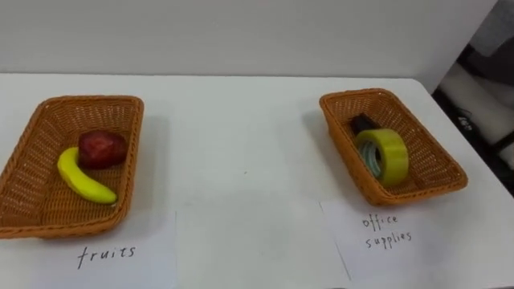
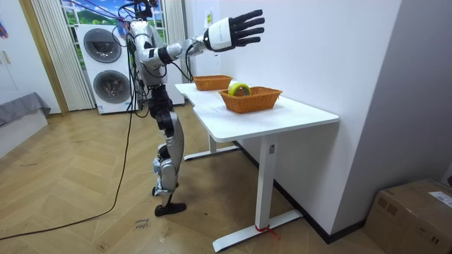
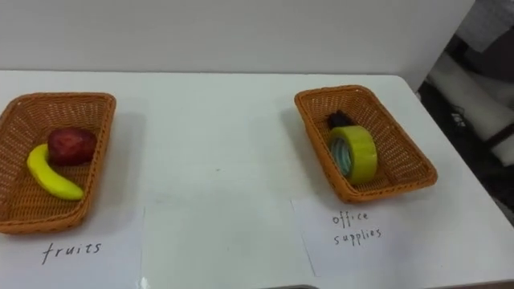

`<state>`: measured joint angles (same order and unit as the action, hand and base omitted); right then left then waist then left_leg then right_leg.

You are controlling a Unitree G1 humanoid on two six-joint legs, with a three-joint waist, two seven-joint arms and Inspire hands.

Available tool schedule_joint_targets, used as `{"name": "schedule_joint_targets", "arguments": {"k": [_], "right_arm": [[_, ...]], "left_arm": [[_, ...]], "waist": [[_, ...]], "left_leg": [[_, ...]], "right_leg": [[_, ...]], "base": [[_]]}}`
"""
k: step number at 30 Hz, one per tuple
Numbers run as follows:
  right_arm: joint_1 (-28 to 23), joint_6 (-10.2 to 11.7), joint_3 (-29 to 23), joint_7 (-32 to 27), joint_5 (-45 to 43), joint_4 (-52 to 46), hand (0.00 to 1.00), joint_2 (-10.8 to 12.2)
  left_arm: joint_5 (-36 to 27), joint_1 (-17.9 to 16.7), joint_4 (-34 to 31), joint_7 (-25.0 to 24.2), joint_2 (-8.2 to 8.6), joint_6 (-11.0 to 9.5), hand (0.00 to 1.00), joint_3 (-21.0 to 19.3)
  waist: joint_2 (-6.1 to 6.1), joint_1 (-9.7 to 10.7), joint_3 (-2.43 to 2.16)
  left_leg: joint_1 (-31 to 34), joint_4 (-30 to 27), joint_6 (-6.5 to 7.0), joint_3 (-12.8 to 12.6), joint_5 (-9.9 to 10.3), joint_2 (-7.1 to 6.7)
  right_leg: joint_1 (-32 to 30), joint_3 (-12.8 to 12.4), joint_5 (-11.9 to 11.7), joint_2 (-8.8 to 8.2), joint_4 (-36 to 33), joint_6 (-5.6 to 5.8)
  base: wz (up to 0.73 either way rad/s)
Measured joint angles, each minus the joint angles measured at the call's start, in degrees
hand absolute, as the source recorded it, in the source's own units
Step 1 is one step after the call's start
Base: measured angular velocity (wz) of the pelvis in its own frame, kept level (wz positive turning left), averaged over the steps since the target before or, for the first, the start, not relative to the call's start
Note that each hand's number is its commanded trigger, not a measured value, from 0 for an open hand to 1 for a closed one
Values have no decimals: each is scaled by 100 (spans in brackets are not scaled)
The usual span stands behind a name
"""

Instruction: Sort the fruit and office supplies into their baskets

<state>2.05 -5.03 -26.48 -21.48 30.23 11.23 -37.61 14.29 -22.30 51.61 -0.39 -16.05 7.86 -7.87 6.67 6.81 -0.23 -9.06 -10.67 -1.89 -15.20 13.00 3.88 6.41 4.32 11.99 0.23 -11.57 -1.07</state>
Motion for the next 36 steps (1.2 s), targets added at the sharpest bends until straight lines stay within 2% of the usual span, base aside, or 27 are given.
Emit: {"name": "schedule_joint_targets", "arguments": {"k": [4, 6, 9, 10, 15, 17, 23, 27, 29, 33, 34, 36], "right_arm": [[-369, 113, -356, -496, 104, 300, 0, 5], [-602, 184, -453, -746, 111, 591, 0, 39], [-809, 205, -522, -924, 231, 690, 0, 84], [-910, 268, -535, -997, 337, 762, 0, 126], [-1201, 389, -683, -1416, 820, 1082, 0, 563], [-1425, 531, -696, -1548, 1001, 1285, 0, 766], [-1570, 633, -871, -1675, 1576, 2472, 0, 1007], [-1669, 683, -869, -1650, 1632, 2936, 0, 1225], [-1789, 753, -850, -1589, 1693, 3046, 0, 1491], [-2036, 768, -783, -1389, 1410, 3498, 0, 2086], [-2068, 768, -767, -1368, 1386, 3557, 0, 2154], [-2165, 771, -402, -1205, 1272, 3837, 0, 2275]], "left_arm": [[20, -35, -30, 159, -1, -4, 0, -65], [31, -26, -66, 217, 2, -56, 0, -99], [36, -3, -69, 215, 8, -81, 0, -98], [32, 20, -76, 231, 5, -83, 0, -100], [-8, 33, -85, 333, 72, -160, 0, -95], [-9, 36, -80, 375, 114, -215, 0, -95], [-116, 47, -101, 436, 161, -229, 0, -96], [-111, 61, -101, 392, 177, -236, 0, -86], [-114, 112, -99, 394, 235, -249, 0, -79], [-117, 233, 56, 398, 242, -449, 0, -83], [-116, 237, 91, 401, 248, -451, 0, -82], [-125, 256, 157, 434, 324, -439, 0, -71]], "waist": [[-37, 106, 10], [-33, 109, -3], [-79, 127, 15], [-106, 190, 18], [-110, 274, 20], [-96, 350, 19], [-122, 429, 14], [-174, 464, 9], [-232, 451, 8], [-267, 437, 10], [-262, 437, 6], [-309, 434, 23]], "left_leg": [[2, -6, -20, -50, 19, 39], [-2, -7, -26, -120, 22, 57], [6, -10, -27, -211, 23, 64], [27, -8, -27, -224, 23, 63], [-32, -5, -27, -349, 22, 74], [-28, -2, -27, -363, 23, 71], [-21, 136, -32, -383, 26, 69], [-21, 141, -42, -422, 30, 82], [-61, 140, -42, -493, 30, 81], [-84, 132, -41, -503, 32, 75], [-93, 132, -41, -501, 32, 74], [-107, 135, -42, -509, 38, 73]], "right_leg": [[-12, -40, -12, 37, 22, -20], [-62, -150, -20, 67, 2, -34], [-136, -279, -23, 86, -20, -39], [-159, -297, -23, 88, -14, -39], [-158, -421, -28, 108, -18, -44], [-162, -426, -30, 105, -13, -41], [-280, -539, -43, 152, -30, -36], [-334, -620, -65, 178, -62, -50], [-349, -699, -61, 186, -107, -50], [-353, -749, -51, 188, -121, -44], [-352, -748, -51, 186, -130, -43], [-346, -738, -49, 183, -147, -40]], "base": [[-9], [-21], [-25], [-9], [-13], [-2], [-6], [-17], [-19], [-7], [-6], [0]]}}
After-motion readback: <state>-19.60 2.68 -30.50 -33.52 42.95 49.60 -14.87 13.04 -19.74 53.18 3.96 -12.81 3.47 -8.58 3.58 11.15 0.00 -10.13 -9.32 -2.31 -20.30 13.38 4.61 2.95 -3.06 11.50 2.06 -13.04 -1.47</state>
